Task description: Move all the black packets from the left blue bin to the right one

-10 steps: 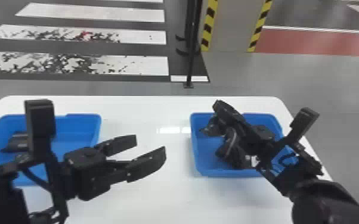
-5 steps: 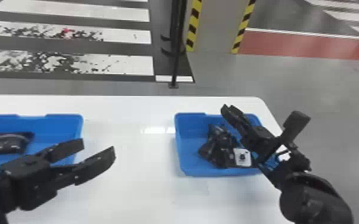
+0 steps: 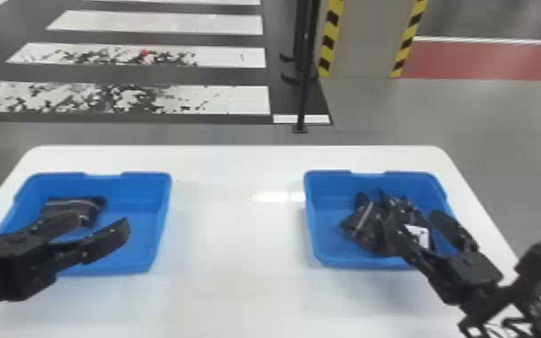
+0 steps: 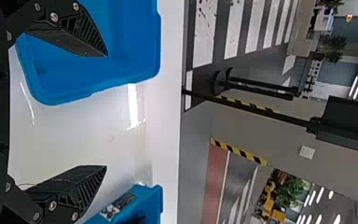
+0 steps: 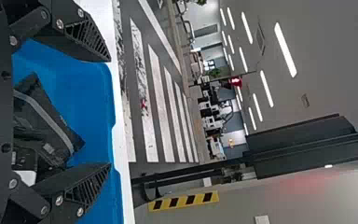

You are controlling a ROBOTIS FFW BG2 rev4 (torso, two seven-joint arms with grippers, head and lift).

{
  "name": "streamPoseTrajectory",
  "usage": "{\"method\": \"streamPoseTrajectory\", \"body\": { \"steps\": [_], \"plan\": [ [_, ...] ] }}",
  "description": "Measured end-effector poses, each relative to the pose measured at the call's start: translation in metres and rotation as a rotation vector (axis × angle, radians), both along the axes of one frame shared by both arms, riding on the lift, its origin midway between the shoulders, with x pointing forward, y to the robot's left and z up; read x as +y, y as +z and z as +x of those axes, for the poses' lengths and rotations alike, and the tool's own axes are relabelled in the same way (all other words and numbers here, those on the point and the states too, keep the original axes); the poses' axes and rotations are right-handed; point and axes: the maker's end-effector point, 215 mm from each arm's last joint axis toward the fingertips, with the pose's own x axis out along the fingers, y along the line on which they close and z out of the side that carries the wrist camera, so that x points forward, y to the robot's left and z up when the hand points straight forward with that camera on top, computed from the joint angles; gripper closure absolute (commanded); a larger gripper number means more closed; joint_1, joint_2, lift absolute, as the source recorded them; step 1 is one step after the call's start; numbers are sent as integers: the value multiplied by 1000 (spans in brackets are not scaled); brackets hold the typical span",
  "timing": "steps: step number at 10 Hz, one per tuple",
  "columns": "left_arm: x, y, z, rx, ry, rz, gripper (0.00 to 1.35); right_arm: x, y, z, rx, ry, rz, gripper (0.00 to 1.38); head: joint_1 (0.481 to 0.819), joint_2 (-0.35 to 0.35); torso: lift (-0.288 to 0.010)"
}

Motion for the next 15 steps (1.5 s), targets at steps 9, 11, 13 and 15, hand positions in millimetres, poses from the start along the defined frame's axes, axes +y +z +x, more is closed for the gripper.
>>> {"method": "streamPoseTrajectory", "body": {
  "steps": [9, 11, 13, 15],
  "plan": [
    [156, -39, 109, 157, 282, 26, 208, 34, -11, -109, 48, -55, 22, 154, 695, 246, -138],
    [176, -62, 120, 235, 342, 16, 209, 36, -16, -110, 60, -53, 38, 157, 695, 265, -138],
    [191, -86, 121, 325, 381, 23, 209, 39, -19, -110, 67, -49, 51, 160, 695, 290, -138],
    [205, -98, 124, 379, 410, 39, 209, 41, -24, -110, 77, -46, 67, 162, 695, 304, -138]
  ]
}}
